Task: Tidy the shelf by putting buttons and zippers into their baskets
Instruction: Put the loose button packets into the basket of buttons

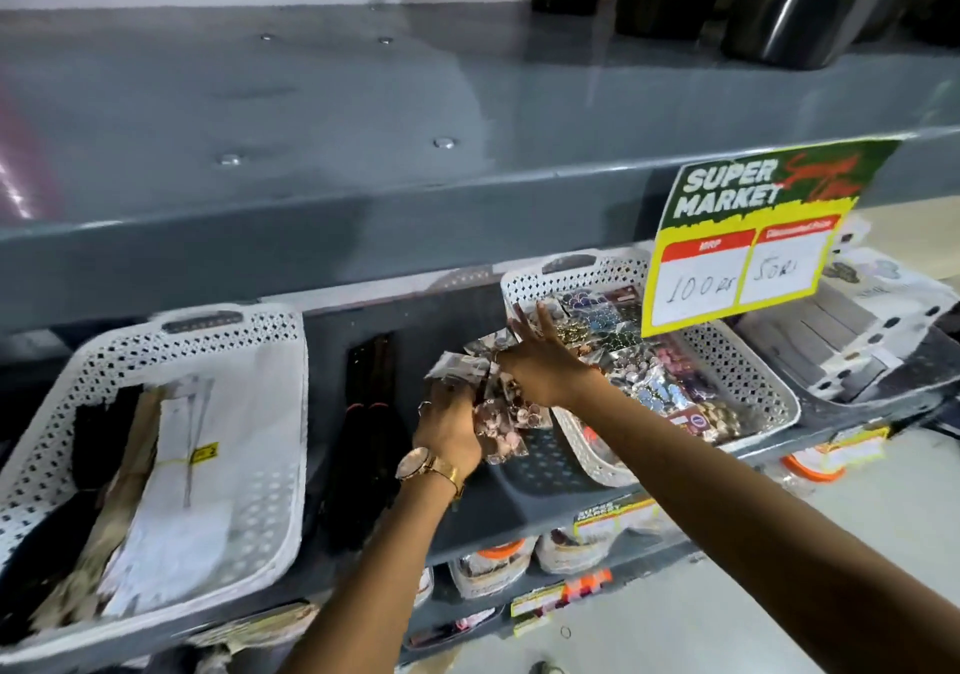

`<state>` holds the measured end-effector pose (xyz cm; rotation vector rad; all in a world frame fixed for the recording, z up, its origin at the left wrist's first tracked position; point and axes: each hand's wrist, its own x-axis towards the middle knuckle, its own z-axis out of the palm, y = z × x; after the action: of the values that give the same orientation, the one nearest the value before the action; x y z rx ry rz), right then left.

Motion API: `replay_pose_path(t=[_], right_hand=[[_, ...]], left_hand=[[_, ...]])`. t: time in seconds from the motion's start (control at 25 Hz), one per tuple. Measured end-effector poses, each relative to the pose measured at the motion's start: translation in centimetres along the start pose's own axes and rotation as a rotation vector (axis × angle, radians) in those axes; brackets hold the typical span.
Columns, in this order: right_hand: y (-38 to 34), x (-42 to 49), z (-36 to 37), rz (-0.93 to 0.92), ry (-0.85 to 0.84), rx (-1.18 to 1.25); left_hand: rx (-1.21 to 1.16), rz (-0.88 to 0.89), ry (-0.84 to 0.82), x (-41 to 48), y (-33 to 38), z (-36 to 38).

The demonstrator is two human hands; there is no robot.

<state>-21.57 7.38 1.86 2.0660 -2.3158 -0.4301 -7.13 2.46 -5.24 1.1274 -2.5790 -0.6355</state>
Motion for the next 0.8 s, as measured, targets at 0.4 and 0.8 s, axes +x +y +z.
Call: replay_pose_path(t=[0.4,0.8], right_hand=[[3.6,-3.6,-2.5,-0.089,0.121,0.892],[17.4,-11.0,0.9,0.409,-0.136,1.231]], left_hand=[[-0.618,-0.319,0.146,-1.2,1.1,-6.9],[-0.344,0.158,-0.391,3.2,16.1,-4.4]])
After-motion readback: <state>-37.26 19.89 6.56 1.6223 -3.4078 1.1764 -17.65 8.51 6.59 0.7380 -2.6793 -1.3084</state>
